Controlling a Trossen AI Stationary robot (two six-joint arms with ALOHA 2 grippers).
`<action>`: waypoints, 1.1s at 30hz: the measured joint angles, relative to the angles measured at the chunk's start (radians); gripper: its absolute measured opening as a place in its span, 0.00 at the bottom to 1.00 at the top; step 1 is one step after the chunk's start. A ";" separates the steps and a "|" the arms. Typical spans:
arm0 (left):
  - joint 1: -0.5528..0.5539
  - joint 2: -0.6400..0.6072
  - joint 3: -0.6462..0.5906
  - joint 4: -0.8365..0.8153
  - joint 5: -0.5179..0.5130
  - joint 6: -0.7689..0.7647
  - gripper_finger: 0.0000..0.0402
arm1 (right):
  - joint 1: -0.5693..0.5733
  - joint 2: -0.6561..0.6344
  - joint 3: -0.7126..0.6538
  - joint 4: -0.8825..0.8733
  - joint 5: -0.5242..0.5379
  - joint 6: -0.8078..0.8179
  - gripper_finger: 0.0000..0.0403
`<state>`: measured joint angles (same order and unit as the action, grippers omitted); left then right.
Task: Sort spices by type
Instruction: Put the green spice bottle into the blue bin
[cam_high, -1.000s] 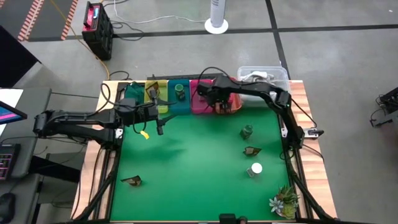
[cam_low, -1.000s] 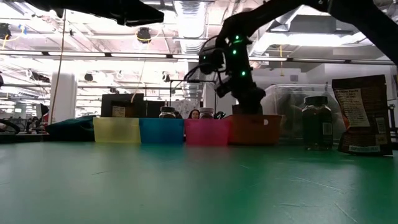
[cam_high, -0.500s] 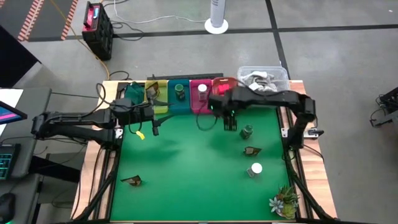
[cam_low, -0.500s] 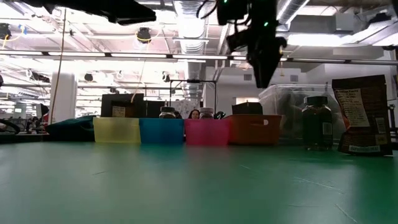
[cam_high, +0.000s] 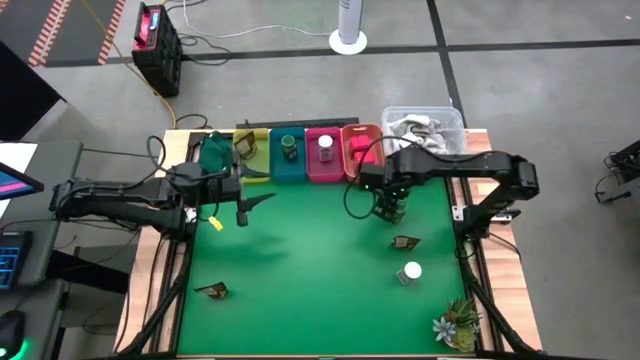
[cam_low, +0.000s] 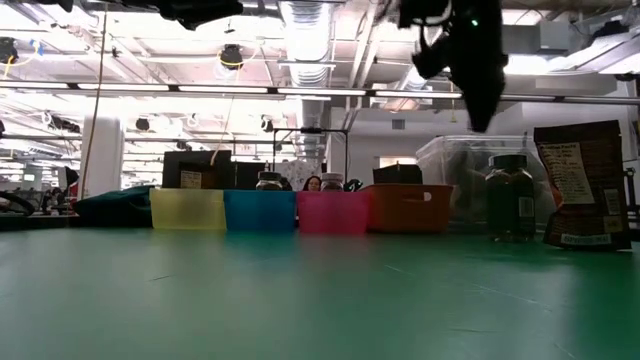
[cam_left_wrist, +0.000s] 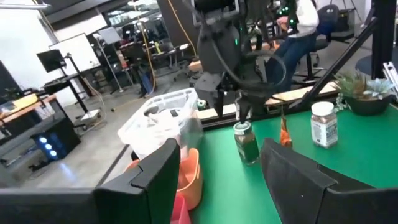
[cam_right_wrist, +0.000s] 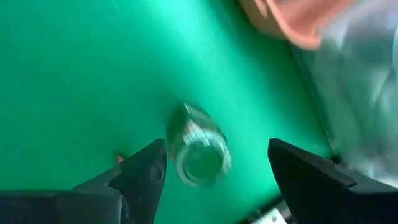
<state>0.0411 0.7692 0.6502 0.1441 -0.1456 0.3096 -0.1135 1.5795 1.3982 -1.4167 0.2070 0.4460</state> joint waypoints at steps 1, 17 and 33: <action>-0.003 0.003 0.000 0.001 0.000 0.000 0.52 | 0.001 0.000 -0.018 -0.008 0.000 0.006 0.78; -0.016 0.003 0.000 -0.024 0.000 0.004 0.52 | 0.015 0.002 -0.120 -0.072 -0.061 -0.028 0.78; -0.017 0.003 0.000 -0.035 0.000 0.003 0.52 | 0.013 0.002 -0.252 0.113 -0.067 -0.183 0.78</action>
<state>0.0238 0.7723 0.6502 0.1089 -0.1457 0.3130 -0.1001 1.5818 1.1466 -1.3036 0.1403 0.2634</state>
